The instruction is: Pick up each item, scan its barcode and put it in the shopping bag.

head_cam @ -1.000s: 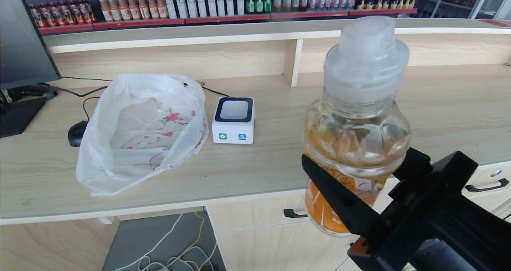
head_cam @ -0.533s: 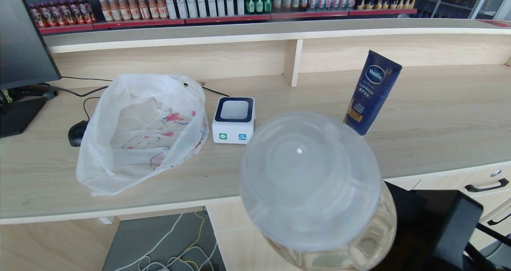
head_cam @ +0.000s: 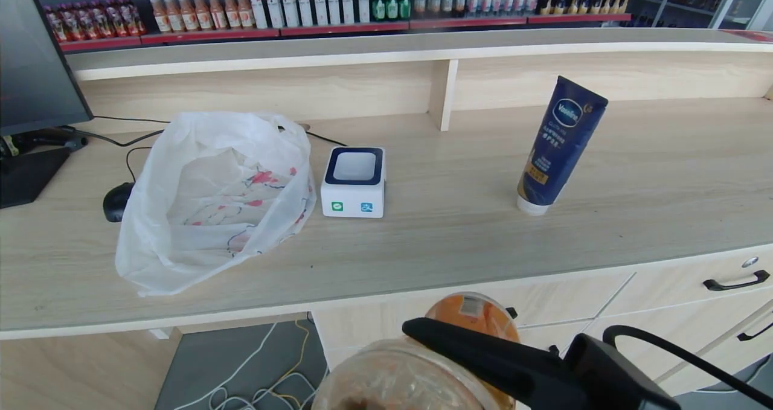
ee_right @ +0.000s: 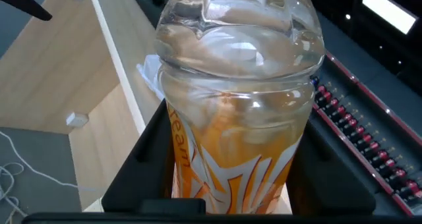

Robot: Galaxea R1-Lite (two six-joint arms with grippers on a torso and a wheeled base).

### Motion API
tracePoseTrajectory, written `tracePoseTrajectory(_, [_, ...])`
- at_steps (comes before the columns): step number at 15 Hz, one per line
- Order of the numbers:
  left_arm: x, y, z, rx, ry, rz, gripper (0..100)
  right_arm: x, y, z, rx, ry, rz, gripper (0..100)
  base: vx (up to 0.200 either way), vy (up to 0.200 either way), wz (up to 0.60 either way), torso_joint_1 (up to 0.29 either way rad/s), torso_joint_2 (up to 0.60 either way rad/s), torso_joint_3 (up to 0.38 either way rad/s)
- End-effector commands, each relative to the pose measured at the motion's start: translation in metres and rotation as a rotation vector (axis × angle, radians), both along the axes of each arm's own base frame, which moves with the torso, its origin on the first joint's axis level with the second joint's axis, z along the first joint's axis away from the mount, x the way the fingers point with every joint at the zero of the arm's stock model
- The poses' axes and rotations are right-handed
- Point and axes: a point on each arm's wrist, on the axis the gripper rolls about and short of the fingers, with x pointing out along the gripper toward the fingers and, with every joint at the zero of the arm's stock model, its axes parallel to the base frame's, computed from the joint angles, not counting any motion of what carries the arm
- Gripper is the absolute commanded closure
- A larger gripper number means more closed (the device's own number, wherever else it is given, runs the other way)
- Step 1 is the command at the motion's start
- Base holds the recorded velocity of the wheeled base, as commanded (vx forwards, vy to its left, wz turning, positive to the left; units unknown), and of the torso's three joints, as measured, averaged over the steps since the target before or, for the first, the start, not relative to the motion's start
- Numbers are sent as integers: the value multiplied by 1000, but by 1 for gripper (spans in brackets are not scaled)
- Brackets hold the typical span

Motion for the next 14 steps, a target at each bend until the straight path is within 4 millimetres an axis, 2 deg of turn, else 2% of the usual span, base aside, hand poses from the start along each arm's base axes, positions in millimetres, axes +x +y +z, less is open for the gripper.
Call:
tracePoseTrajectory(1, [0,0,0,0,0,0,0,-1,1,-2,-19,-26,17,100,0,0,0,0,0,0])
tracePoseTrajectory(9, [0,0,0,0,0,-1,0,15,-8,-4,-95,-225,55,100,0,0,0,0,0,0])
tracePoseTrajectory(12, [0,0,0,0,0,0,0,21,-22,-9,-129,-260,50,100,0,0,0,0,0,0])
tracePoseTrajectory(14, [0,0,0,0,0,0,0,28,-26,0,-100,-282,12,100,0,0,0,0,0,0])
